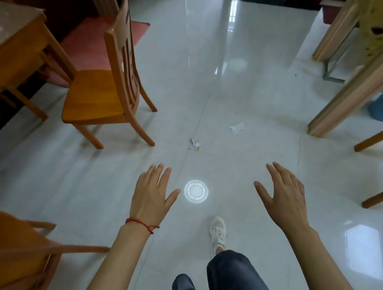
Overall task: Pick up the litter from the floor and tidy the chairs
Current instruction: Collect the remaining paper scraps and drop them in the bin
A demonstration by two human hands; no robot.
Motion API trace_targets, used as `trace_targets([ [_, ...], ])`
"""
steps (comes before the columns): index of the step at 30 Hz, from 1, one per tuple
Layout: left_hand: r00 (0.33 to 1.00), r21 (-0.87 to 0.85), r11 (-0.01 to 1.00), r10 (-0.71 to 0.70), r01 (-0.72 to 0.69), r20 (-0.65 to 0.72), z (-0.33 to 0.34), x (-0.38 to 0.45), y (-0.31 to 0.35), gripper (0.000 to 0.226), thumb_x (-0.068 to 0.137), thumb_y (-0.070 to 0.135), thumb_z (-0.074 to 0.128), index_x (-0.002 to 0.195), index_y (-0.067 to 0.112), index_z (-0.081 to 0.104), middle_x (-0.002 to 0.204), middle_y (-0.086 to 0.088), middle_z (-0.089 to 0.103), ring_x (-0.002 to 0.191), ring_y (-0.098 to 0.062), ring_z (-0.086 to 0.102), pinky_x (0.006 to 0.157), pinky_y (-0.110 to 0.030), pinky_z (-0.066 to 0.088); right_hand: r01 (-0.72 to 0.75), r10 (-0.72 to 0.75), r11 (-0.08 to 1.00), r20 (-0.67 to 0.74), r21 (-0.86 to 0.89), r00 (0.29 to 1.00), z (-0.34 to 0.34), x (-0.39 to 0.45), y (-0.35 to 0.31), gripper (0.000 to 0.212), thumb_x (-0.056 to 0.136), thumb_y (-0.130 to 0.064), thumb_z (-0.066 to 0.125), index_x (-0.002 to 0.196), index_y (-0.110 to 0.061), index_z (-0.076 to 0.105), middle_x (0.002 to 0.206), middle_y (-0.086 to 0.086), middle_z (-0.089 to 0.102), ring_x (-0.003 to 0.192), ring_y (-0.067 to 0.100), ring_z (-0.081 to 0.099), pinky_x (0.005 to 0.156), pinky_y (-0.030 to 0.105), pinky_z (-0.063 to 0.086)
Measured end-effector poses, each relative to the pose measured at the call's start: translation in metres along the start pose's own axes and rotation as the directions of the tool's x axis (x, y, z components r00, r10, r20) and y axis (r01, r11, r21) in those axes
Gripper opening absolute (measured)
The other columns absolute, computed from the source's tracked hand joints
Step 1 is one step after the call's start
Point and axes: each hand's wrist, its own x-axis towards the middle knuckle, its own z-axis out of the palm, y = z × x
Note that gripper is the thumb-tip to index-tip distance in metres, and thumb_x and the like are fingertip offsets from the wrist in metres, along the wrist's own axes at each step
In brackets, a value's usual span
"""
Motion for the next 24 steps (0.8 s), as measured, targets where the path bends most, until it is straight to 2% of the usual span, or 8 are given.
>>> trace_targets([
  [6, 0.998, -0.019, 0.998, -0.065, 0.065, 0.006, -0.015, 0.108, 0.009, 0.078, 0.094, 0.057, 0.013, 0.119, 0.0, 0.058, 0.12, -0.022, 0.059, 0.112, -0.039, 0.054, 0.091, -0.05, 0.043, 0.075, -0.075, 0.997, 0.041, 0.014, 0.996, -0.002, 0.126, 0.005, 0.05, 0.087, -0.034, 0.059, 0.126, -0.004, 0.05, 0.132, 0.018, 0.051, 0.121, 0.036, 0.046, 0.098, 0.048, 0.033],
  [11, 0.994, -0.027, 0.995, -0.097, 0.099, 0.04, -0.021, 0.186, 0.001, 0.079, 0.093, 0.059, 0.013, 0.118, 0.0, 0.059, 0.119, -0.023, 0.06, 0.11, -0.04, 0.056, 0.089, -0.051, 0.044, 0.07, -0.073, 0.997, 0.087, 0.044, 0.994, 0.015, 0.21, -0.003, 0.05, 0.087, -0.033, 0.059, 0.128, -0.005, 0.049, 0.134, 0.016, 0.049, 0.123, 0.033, 0.043, 0.101, 0.045, 0.03],
  [19, 0.985, -0.034, 0.993, -0.107, 0.112, 0.134, -0.002, 0.328, -0.053, 0.079, 0.093, 0.059, 0.011, 0.119, 0.001, 0.058, 0.12, -0.021, 0.06, 0.111, -0.039, 0.056, 0.088, -0.05, 0.044, 0.052, -0.061, 0.996, 0.116, 0.077, 0.991, 0.072, 0.348, -0.028, 0.047, 0.088, -0.031, 0.059, 0.125, -0.003, 0.052, 0.13, 0.018, 0.052, 0.12, 0.034, 0.047, 0.098, 0.046, 0.033],
  [24, 0.984, -0.043, 0.995, -0.079, 0.087, 0.161, 0.011, 0.411, -0.091, 0.077, 0.094, 0.056, 0.012, 0.118, 0.0, 0.058, 0.119, -0.022, 0.059, 0.11, -0.04, 0.056, 0.09, -0.052, 0.043, 0.011, -0.033, 0.993, 0.185, 0.116, 0.982, 0.112, 0.427, -0.05, 0.046, 0.088, -0.031, 0.06, 0.125, -0.005, 0.053, 0.129, 0.016, 0.054, 0.119, 0.032, 0.049, 0.099, 0.045, 0.033],
])
